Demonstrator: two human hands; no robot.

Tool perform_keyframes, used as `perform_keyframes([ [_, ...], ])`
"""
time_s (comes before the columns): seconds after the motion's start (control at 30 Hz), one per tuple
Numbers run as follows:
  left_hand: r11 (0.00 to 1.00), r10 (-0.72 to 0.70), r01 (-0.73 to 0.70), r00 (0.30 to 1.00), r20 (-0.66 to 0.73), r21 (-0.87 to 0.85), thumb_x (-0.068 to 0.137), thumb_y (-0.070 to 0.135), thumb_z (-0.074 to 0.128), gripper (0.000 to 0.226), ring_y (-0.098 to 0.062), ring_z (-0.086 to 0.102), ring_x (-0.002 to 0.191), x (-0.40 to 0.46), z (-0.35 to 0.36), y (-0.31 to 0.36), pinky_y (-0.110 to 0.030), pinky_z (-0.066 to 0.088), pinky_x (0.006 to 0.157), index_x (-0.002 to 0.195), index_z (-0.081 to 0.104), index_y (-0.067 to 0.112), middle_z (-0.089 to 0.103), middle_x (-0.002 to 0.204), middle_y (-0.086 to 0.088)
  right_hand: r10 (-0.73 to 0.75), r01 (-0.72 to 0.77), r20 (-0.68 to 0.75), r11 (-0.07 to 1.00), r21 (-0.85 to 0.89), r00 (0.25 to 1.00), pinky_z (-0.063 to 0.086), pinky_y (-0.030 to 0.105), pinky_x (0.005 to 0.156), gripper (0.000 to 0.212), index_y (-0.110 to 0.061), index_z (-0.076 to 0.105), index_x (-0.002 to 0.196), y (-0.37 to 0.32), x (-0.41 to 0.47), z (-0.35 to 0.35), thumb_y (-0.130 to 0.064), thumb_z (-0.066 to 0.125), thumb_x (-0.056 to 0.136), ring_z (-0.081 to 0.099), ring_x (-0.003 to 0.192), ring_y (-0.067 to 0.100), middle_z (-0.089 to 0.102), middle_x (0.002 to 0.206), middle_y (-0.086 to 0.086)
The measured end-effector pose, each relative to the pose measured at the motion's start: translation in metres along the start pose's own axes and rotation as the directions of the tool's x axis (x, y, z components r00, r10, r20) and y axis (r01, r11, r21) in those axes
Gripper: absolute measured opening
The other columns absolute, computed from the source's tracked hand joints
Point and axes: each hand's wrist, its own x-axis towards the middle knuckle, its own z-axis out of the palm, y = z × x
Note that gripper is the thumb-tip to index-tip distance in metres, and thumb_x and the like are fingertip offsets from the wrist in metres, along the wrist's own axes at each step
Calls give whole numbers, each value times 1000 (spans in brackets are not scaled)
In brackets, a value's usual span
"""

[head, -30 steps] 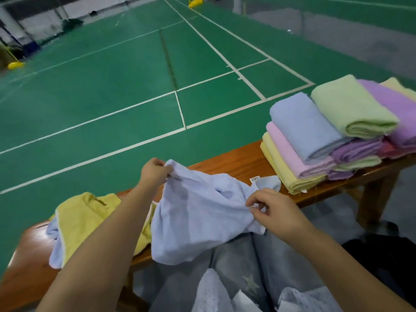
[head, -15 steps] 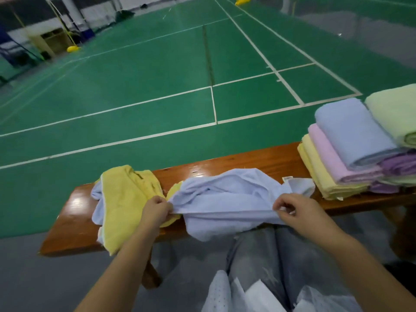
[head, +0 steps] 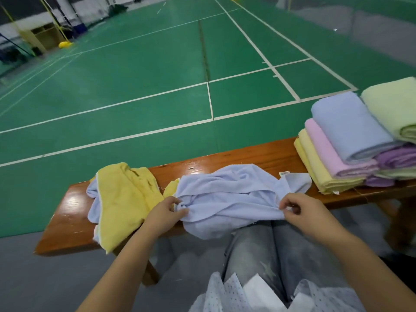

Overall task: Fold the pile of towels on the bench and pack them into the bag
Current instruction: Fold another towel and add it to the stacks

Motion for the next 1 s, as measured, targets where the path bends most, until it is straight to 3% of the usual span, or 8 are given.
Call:
perform_keyframes([
  [0.1,985,-91,78,993,-81,-155,91,42,60,32,-19,51,65,5,4,3,-30,41,60,81,68,12,57,66,-3,-1,1,13,1000,-4,1000,43,25,63,22,-21,62,71,1,-1,3,0,64,79,57,73,22,62,79,3],
  [0.17,996,-85,78,985,-151,-53,92,38,59,38,-19,46,62,11,5,1,-28,35,58,71,63,6,53,62,-6,1,0,21,1000,-10,1000,45,28,65,22,-22,62,72,-1,0,5,-1,64,80,57,75,23,62,81,4],
  [0.27,974,-13,52,984,-175,220,92,27,59,17,-17,50,65,17,4,3,-22,35,52,83,62,14,57,69,-1,11,-11,18,1000,-22,1000,47,31,66,23,-24,61,72,-1,2,4,-2,64,80,58,76,22,62,81,3],
  [0.43,958,5,47,984,-179,284,96,26,52,17,-17,50,62,20,10,2,-29,34,50,107,41,21,54,70,0,30,-28,36,999,-37,999,45,26,64,24,-25,60,72,2,2,4,-4,64,82,57,75,21,62,82,2],
  [0.6,936,100,-32,979,-178,350,96,22,52,14,-19,49,71,20,7,0,-24,32,54,105,62,16,53,82,-3,49,-48,30,998,-32,998,48,26,67,19,-23,62,76,5,2,2,-5,63,83,58,77,18,62,84,0],
  [0.73,997,-64,52,967,-246,-53,91,14,59,5,-21,53,73,19,-8,2,-35,45,64,90,63,11,60,86,-8,38,-38,9,999,-30,999,46,26,63,22,-25,62,74,2,4,-5,-5,64,83,59,74,19,64,79,1],
  [0.87,782,-282,93,935,-217,-616,96,4,53,12,-22,61,66,22,-53,14,-29,52,59,84,50,7,56,80,-13,-69,62,-81,994,-89,994,43,21,64,18,-21,62,80,-20,24,-38,-4,60,85,58,79,14,62,84,-3],
  [1.0,735,-200,-52,936,-289,-676,96,-3,49,20,-13,60,57,27,-104,42,-19,51,51,78,47,6,50,72,-12,-268,233,-167,951,-203,949,44,26,71,16,-19,63,84,-62,54,-77,-3,59,85,57,82,18,62,88,0],
])
